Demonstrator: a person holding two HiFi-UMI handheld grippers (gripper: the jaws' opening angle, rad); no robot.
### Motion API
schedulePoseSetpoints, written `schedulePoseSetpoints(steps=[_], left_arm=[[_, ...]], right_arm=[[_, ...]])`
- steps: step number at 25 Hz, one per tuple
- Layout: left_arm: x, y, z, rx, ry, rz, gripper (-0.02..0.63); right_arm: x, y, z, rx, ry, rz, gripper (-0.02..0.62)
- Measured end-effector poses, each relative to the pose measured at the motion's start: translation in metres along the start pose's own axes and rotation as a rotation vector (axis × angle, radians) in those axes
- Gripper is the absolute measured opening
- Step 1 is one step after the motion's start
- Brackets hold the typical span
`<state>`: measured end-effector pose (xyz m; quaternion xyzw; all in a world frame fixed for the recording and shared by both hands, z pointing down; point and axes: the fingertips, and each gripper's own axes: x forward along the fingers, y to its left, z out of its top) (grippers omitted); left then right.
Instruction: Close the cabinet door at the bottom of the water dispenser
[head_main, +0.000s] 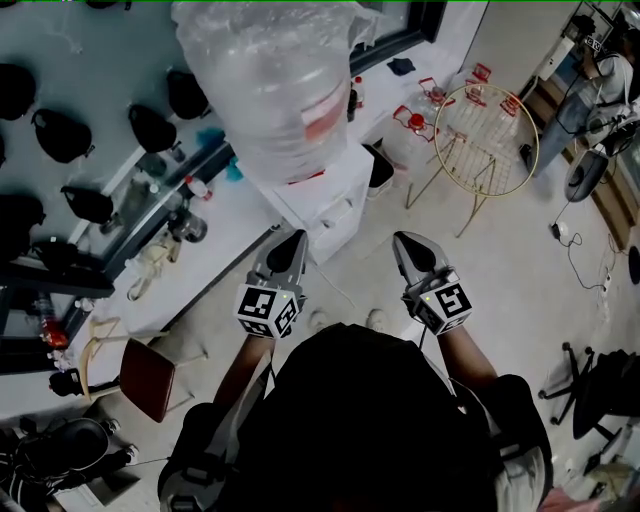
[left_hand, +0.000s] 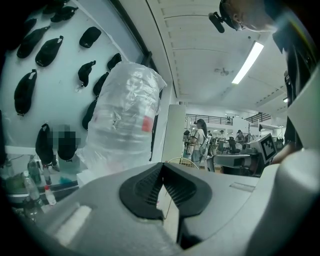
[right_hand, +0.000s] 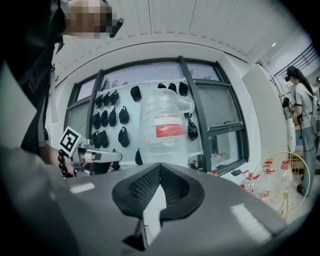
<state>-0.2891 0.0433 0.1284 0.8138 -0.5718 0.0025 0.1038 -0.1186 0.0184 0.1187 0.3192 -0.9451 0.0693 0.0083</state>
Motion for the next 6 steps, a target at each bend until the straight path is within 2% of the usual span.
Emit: schedulePoseSetpoints(steps=[6], left_arm=[[0.0021, -0.0033, -0.0033, -0.004, 0.004, -0.003, 0.006]], right_arm=[[-0.0036, -0.0083, 0.0027, -0.006, -0.006, -0.013, 0.005]])
